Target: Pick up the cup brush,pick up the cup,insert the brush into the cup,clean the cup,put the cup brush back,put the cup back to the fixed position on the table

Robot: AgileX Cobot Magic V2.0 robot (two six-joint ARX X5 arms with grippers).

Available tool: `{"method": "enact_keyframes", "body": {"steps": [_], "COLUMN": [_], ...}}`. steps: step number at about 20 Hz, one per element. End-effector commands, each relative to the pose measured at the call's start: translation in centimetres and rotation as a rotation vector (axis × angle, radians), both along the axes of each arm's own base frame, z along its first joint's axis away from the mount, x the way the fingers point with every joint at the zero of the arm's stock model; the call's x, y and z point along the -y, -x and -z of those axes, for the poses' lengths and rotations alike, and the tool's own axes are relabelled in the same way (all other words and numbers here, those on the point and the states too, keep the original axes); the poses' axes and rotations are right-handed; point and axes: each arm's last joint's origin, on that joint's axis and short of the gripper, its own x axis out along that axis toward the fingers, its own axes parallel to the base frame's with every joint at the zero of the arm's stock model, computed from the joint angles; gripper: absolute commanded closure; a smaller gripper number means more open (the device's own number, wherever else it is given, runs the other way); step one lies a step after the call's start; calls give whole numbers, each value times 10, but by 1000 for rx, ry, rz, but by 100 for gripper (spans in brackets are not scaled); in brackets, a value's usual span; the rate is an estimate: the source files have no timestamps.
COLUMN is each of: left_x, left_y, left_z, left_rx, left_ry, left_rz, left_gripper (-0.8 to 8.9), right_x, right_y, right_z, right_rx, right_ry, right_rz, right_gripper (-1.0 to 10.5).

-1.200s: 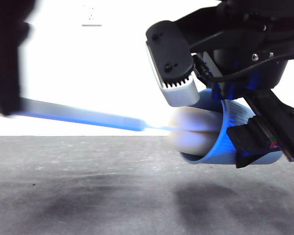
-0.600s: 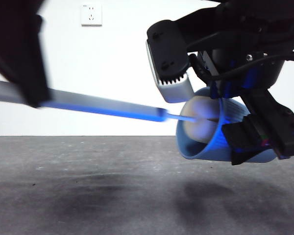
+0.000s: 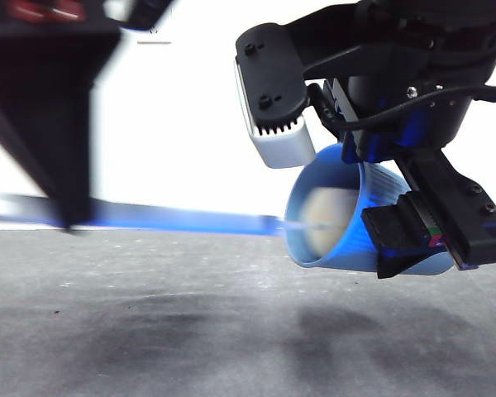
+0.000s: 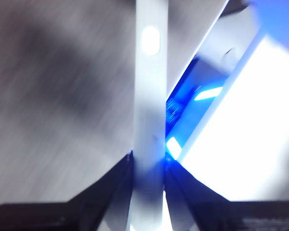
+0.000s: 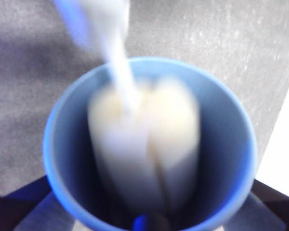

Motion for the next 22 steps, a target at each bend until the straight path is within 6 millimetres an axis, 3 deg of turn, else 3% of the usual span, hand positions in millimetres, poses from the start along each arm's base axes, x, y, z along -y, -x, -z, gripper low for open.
{"method": "enact_keyframes", "body": {"steps": [1, 7, 11, 14, 16, 22], "left_x": [-18, -65, -83, -78, -70, -37], "left_y": [9, 40, 39, 23, 6, -50], "left_z": [-10, -42, -52, -49, -31, 16], "left_rx": [50, 142, 307, 355, 347, 254], "left_ry": [-67, -23, -18, 91, 139, 285], "left_rz": [-43, -144, -441, -585, -660, -758], "left_gripper": [822, 822, 822, 822, 822, 822], "right_x": [4, 15, 30, 43, 53, 70], "right_y": [-6, -18, -23, -17, -9, 8], "right_z": [0, -13, -46, -80, -101, -132], "right_rx": [3, 46, 114, 96, 56, -68], "right_ry": [-27, -182, -532, -857, -1052, -1395], "right_rz": [66, 207, 427, 524, 554, 510], "right_gripper": [964, 964, 964, 964, 964, 963]}}
